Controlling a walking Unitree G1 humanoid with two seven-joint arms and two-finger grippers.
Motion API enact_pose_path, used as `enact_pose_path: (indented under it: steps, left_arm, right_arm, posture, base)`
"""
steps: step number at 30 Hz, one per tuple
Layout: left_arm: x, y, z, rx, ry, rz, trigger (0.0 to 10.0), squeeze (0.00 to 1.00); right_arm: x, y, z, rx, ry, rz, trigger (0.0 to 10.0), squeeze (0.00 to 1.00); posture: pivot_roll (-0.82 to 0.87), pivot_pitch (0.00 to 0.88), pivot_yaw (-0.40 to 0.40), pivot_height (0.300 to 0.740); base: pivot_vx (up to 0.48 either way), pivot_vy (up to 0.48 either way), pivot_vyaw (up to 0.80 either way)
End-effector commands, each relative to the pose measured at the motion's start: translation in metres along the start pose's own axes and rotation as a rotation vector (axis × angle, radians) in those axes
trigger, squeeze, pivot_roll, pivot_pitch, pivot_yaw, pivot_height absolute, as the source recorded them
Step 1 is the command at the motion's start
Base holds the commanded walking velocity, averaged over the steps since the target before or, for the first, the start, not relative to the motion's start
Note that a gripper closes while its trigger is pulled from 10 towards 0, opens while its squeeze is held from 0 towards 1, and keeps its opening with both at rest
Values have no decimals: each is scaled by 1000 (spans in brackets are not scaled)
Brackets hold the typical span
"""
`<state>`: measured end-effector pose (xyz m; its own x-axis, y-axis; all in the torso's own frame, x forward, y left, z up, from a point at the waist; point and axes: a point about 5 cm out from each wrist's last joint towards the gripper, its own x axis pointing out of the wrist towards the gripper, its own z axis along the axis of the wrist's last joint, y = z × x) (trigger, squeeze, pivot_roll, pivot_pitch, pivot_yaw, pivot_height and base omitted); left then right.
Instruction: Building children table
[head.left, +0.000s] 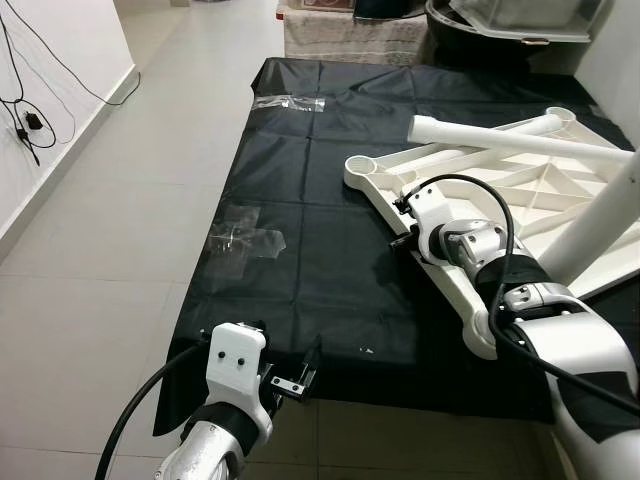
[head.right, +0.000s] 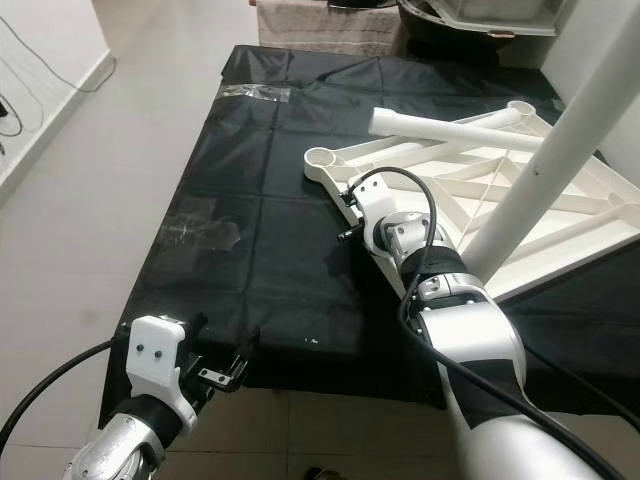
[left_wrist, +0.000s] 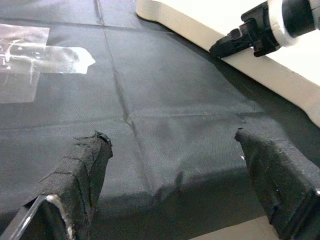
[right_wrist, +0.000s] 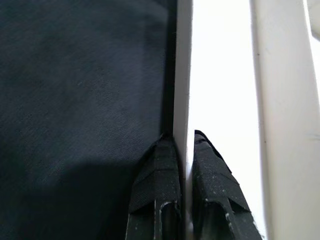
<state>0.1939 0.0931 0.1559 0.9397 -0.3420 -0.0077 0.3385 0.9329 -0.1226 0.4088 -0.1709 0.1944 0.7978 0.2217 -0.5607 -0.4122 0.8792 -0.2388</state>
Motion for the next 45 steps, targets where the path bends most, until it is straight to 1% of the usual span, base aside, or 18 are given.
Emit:
enact_pose_path:
  steps: [1,4,5,6,8,10,12,23,25,27,30,33,34,36,37,39,43,45]
  left_arm:
    - [0,1,-6,-13,29,2,10000,0]
    - [1,2,-7,-11,30,2,10000,0]
    - [3,3,-8,-7,30,1,10000,0]
    - [3,3,-8,-7,30,1,10000,0]
    - [7,5,-11,-2,32,-2,10000,0]
    - [7,5,-11,-2,32,-2,10000,0]
    - [9,6,-13,1,34,-4,10000,0]
    - [14,10,-16,9,36,-4,10000,0]
    - [16,12,-18,14,36,-3,10000,0]
    - [16,12,-18,14,36,-3,10000,0]
    - [17,13,-20,21,35,-3,10000,0]
    - [17,14,-20,22,34,-4,10000,0]
    - [18,14,-21,24,33,-5,10000,0]
    - [18,14,-21,26,33,-6,10000,0]
    - [18,14,-21,26,33,-6,10000,0]
    - [19,15,-23,29,32,-7,10000,0]
    - [19,16,-23,32,32,-5,10000,0]
    - [20,17,-24,34,32,-3,10000,0]
  right_arm:
    - [9,16,-12,-36,61,75,0,0]
    - [9,20,-16,-64,80,129,0,0]
    - [9,21,-24,-111,111,194,0,0]
    - [9,21,-24,-111,111,194,0,0]
    - [8,21,-37,-183,154,278,0,0]
    - [8,21,-37,-183,154,278,0,0]
    - [6,20,-43,-227,169,333,0,0]
    - [2,22,-53,-315,192,465,0,0]
    - [-3,22,-58,-397,193,560,0,0]
    - [-3,22,-58,-397,193,560,0,0]
    - [-13,18,-67,-537,216,686,0,0]
    - [-16,17,-69,-569,223,717,0,0]
    - [-19,16,-71,-609,229,748,0,0]
    - [-22,14,-72,-645,231,770,0,0]
    - [-22,14,-72,-645,231,770,0,0]
    - [-28,9,-74,-723,239,811,0,0]
    - [-33,5,-75,-782,253,842,0,0]
    - [-38,0,-79,-844,269,860,0,0]
  posture:
    - [152,187,-74,740]
    - [152,177,-69,740]
    - [149,155,-67,740]
    - [149,155,-67,740]
    - [148,131,-66,740]
    - [148,131,-66,740]
    - [146,121,-62,740]
    - [146,94,-61,740]
    - [150,82,-62,740]
    - [150,82,-62,740]
    - [149,69,-60,740]
    - [149,69,-60,740]
    - [152,66,-60,740]
    - [152,60,-59,740]
    - [152,60,-59,740]
    - [155,57,-61,740]
    - [155,51,-63,740]
    - [153,50,-62,740]
  base:
    - [0,0,0]
    - [0,0,0]
    - [0,0,0]
    - [0,0,0]
    - [0,0,0]
    - [0,0,0]
    - [0,0,0]
    - [0,0,0]
    - [0,0,0]
    - [0,0,0]
    - [0,0,0]
    - [0,0,0]
    - [0,0,0]
    - [0,0,0]
    - [0,0,0]
    - [0,0,0]
    - [0,0,0]
    - [0,0,0]
